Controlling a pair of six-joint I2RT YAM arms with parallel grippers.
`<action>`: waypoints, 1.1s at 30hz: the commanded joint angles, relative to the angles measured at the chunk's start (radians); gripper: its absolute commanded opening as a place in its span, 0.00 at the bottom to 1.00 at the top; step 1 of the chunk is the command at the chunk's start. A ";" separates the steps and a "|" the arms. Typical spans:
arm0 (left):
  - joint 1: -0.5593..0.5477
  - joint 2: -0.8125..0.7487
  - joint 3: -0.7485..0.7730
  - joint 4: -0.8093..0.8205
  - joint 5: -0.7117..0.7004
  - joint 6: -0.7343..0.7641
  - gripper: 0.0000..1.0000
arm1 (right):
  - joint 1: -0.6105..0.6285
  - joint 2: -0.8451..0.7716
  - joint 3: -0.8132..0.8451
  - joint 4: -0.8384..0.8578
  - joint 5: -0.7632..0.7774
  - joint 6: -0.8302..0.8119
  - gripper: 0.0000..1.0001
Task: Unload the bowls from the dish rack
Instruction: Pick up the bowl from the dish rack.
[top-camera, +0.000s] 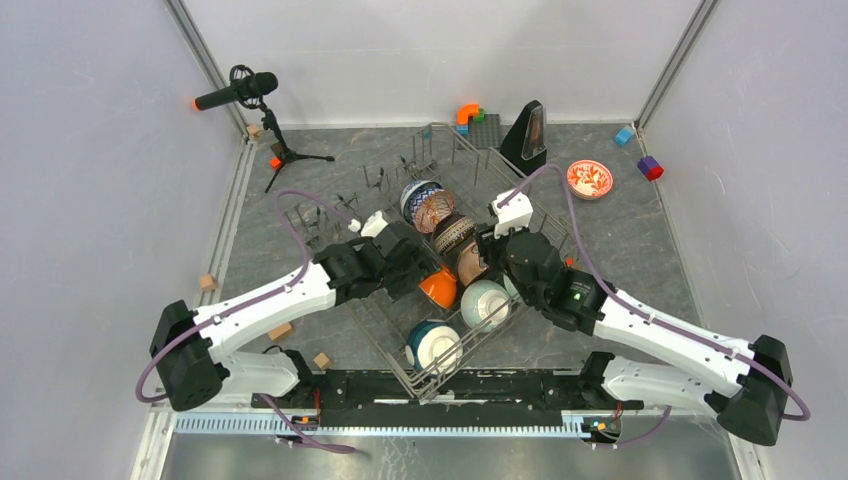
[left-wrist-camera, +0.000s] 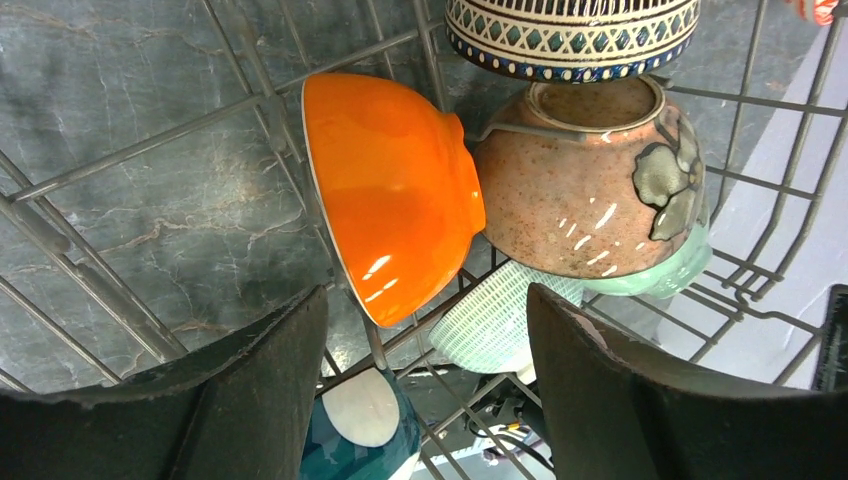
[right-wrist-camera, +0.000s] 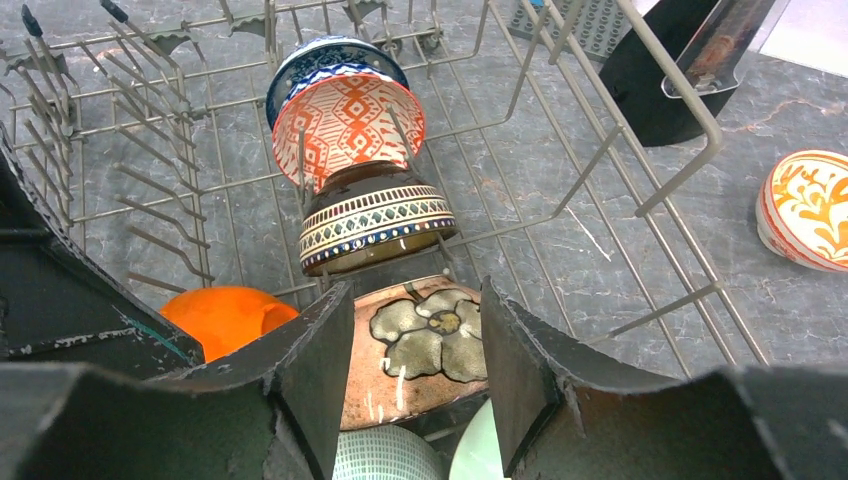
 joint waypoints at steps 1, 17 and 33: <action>-0.025 0.036 0.061 -0.028 -0.060 -0.079 0.79 | -0.018 -0.039 -0.008 0.016 -0.015 0.020 0.55; -0.037 0.106 0.048 0.068 -0.058 -0.106 0.63 | -0.047 -0.089 -0.059 0.033 -0.045 0.009 0.56; -0.045 0.116 0.030 0.149 -0.053 -0.094 0.51 | -0.060 -0.104 -0.096 0.055 -0.069 0.002 0.56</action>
